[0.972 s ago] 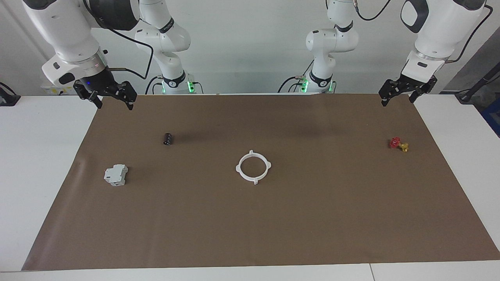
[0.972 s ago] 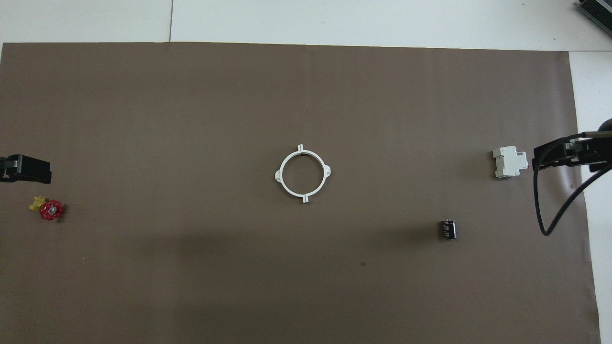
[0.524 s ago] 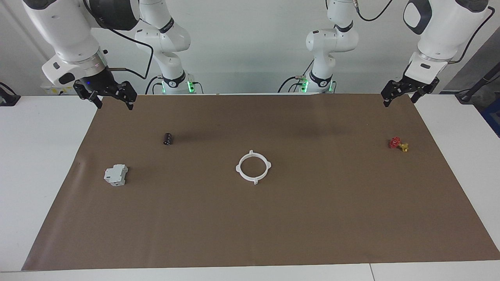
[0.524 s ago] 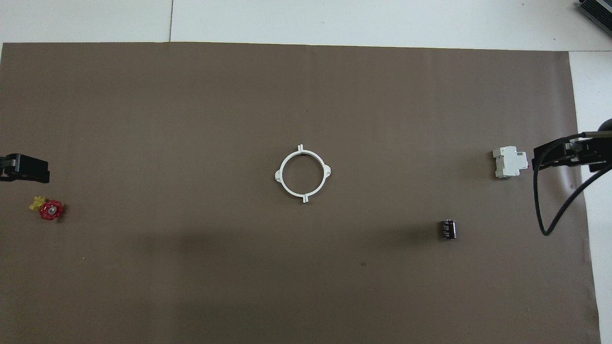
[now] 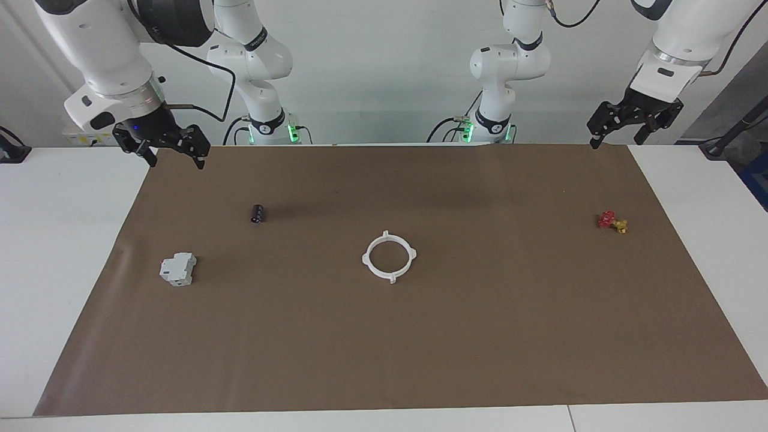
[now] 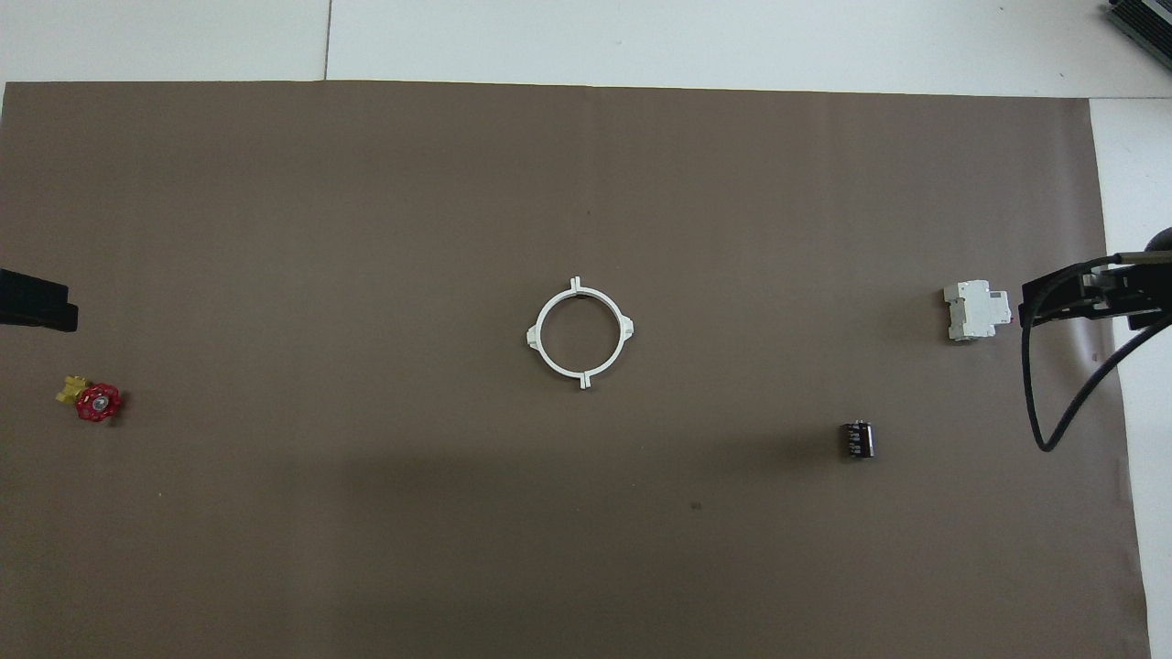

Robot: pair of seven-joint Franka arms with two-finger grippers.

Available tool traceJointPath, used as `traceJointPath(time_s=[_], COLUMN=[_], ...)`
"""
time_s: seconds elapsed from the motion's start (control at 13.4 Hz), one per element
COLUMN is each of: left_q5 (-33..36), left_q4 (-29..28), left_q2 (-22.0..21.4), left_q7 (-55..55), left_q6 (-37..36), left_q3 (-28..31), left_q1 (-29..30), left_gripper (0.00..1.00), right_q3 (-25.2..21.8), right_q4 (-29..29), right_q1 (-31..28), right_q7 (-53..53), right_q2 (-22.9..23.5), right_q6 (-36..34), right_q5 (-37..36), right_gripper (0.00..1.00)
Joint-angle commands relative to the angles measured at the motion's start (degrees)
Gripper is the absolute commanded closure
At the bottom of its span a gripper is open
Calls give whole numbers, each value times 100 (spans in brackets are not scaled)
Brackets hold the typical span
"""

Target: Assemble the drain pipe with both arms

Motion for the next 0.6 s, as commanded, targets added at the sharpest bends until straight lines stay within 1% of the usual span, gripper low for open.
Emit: traceJointPath(time_s=[0.0,0.3,0.52], left_q5=[90,64,-111], left_q4=[140,140,114], left_q2=[49,40,22], left_q7=[89,89,19], left_q6=[-125,-125,-55], left_q3=[73,91,91], left_q1=[-287,-305,-296], left_gripper=[0,0,0], right_q3=[21,21,21], right_q4=[-103,-103,-103], right_q1=[-55,-55,-55], right_q7=[75,75,75], right_q2=[-121,-121,-121], right_q6=[-10,-10,-10], right_q5=[132,132,132], right_gripper=[0,0,0])
